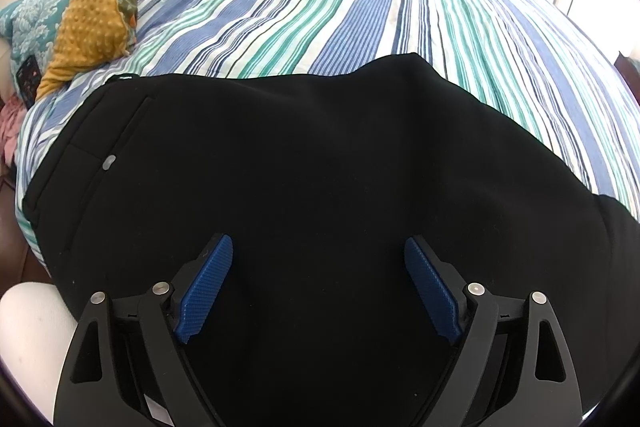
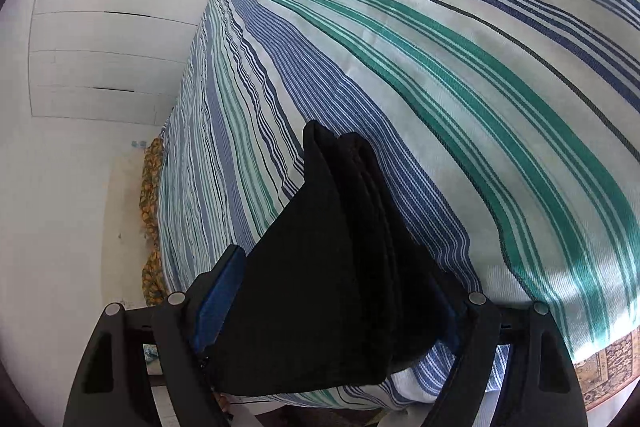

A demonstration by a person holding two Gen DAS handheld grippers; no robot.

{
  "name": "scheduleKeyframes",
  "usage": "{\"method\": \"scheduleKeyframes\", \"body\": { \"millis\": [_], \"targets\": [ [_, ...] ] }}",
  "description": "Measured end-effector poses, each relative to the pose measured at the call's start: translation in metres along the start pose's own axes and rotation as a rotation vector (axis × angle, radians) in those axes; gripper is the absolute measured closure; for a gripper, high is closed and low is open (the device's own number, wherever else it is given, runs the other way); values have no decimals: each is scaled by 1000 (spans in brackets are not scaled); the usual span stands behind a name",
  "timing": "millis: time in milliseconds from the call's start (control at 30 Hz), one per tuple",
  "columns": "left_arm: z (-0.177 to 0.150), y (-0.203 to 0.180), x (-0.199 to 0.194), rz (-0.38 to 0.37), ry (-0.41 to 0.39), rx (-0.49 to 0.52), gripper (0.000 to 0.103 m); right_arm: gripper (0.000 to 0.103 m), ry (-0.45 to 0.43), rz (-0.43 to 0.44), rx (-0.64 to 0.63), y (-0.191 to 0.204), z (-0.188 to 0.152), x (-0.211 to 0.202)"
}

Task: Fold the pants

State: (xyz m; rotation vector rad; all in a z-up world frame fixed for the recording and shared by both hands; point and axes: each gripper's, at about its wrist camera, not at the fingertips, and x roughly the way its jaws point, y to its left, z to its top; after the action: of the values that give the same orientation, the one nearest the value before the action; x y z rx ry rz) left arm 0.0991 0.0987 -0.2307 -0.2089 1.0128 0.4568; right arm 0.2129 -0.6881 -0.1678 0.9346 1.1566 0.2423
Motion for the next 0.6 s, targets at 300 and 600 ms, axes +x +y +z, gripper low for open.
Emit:
{"method": "scheduleKeyframes", "body": {
  "millis": [300,600],
  "targets": [
    [3,1,-4,-8,25,-17,14,91,110,-90,-137,29,-6,2],
    [0,22,-29,-161,19,-153,14,91,111,411,-188,167,-89,14]
  ]
}}
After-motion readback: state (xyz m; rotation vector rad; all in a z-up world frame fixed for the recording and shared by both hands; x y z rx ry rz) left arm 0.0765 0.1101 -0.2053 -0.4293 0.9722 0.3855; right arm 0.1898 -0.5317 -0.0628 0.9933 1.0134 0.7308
